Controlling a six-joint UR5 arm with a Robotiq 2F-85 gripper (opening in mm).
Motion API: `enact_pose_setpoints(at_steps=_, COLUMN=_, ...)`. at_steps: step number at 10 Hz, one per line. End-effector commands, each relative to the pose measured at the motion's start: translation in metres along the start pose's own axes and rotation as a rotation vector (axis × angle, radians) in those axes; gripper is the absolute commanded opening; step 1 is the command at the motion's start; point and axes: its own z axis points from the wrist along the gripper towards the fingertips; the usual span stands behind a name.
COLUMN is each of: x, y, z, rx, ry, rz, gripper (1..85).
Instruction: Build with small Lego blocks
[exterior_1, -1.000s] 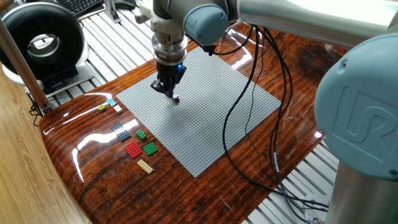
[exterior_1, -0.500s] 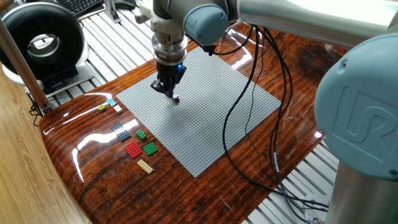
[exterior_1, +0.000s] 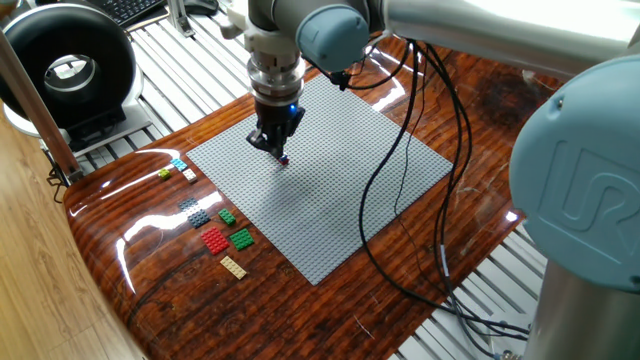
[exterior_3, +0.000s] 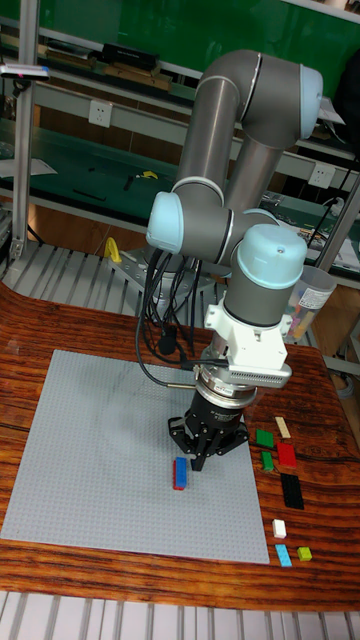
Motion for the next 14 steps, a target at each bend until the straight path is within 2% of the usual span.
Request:
enact_pose_setpoints(at_steps=1, x=-0.0023, y=0.0001, z=0.0003, rx=-0.008, ry=-0.005, rz=0.0, gripper=1.3)
enact_pose_setpoints(at_steps=14, x=-0.0009, y=-0.0076, z=0.003, rx=-0.009, ry=-0.01, rz=-0.014, gripper=1.3)
